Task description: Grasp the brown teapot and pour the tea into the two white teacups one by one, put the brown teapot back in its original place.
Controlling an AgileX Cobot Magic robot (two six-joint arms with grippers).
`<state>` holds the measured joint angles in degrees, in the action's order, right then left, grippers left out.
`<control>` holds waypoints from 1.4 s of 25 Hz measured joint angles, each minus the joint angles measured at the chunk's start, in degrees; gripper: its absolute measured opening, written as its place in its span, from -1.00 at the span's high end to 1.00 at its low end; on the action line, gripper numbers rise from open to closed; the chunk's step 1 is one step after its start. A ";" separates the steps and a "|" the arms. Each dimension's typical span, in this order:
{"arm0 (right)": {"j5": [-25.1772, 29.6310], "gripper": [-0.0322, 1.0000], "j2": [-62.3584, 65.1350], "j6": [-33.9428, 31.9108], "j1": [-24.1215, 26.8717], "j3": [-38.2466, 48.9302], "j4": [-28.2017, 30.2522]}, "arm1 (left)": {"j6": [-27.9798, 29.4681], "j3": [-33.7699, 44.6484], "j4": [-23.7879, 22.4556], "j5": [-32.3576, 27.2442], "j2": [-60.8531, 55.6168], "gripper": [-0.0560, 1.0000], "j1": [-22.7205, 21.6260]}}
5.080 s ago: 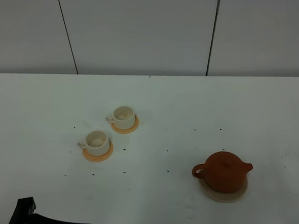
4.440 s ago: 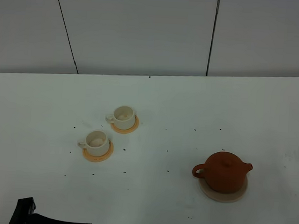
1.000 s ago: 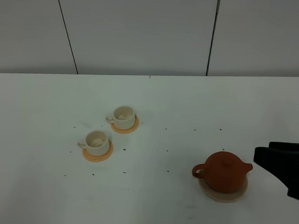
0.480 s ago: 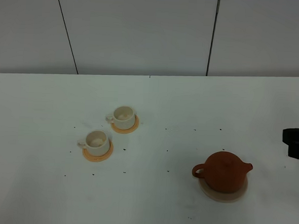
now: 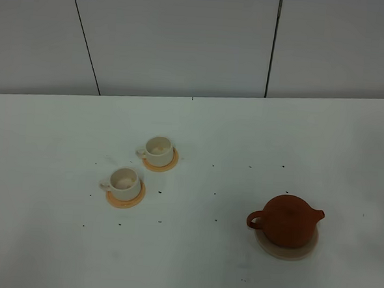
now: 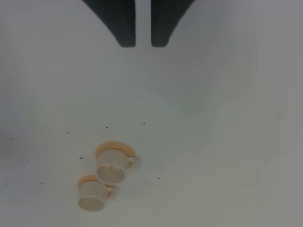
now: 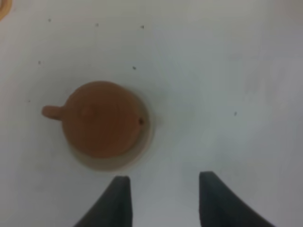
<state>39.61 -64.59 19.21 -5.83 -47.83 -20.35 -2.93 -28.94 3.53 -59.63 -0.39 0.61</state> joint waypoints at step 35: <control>-1.05 0.30 -43.39 16.50 -21.41 -26.61 -5.04 | 0.11 0.00 -0.05 0.00 0.00 0.61 0.00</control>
<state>38.56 -107.98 35.71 -27.25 -74.44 -25.39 -2.81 -28.94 3.48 -59.63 -0.39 0.61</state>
